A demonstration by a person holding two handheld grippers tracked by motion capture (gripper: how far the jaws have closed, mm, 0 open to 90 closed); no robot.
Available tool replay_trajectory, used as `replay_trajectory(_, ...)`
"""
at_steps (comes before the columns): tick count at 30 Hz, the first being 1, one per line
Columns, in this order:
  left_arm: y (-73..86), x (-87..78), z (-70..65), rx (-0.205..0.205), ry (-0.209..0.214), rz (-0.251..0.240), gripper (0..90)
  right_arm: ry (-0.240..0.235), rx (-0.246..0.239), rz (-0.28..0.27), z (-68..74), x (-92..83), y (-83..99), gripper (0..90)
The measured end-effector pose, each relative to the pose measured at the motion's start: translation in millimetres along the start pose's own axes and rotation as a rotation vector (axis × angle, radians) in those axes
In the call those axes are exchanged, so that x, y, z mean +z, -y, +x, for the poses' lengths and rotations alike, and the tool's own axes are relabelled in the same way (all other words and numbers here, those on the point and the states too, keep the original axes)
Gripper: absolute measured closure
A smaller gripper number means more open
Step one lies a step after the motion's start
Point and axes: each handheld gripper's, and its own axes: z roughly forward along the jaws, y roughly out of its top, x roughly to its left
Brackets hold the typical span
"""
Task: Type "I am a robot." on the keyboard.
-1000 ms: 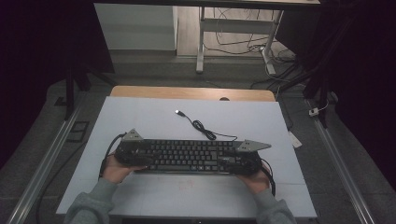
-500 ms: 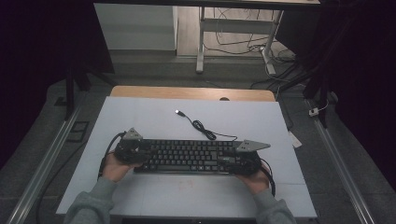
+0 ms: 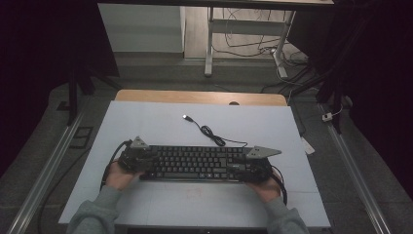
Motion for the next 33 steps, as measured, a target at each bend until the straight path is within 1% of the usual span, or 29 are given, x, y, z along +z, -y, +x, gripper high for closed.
replay_trajectory(2,1.0,1.2,0.9,0.002,0.004,0.006,83.6,0.0,0.0,0.0,-0.1,-0.1,0.0,49.0)
replay_trajectory(5,2.6,4.4,1.9,0.0,-0.004,0.021,88.7,0.002,0.001,0.002,-0.9,-0.2,0.2,49.0)
replay_trajectory(13,4.7,8.5,2.4,-0.003,0.001,0.037,89.1,0.004,0.002,0.006,-1.1,0.2,0.6,48.9)
replay_trajectory(22,4.3,13.4,-1.4,0.016,0.004,0.053,89.1,0.008,0.0,0.009,-0.9,0.5,0.6,49.0)
replay_trajectory(27,4.3,14.8,-2.4,0.019,0.002,0.054,89.1,0.007,0.002,0.005,-1.1,0.7,0.7,48.9)
replay_trajectory(28,4.6,15.8,-2.3,0.02,0.001,0.061,89.1,0.007,0.002,0.005,-1.1,0.7,0.7,48.9)
replay_trajectory(33,5.5,17.2,-3.4,0.025,-0.007,0.053,89.2,0.005,-0.001,0.006,-0.6,1.0,0.6,48.9)
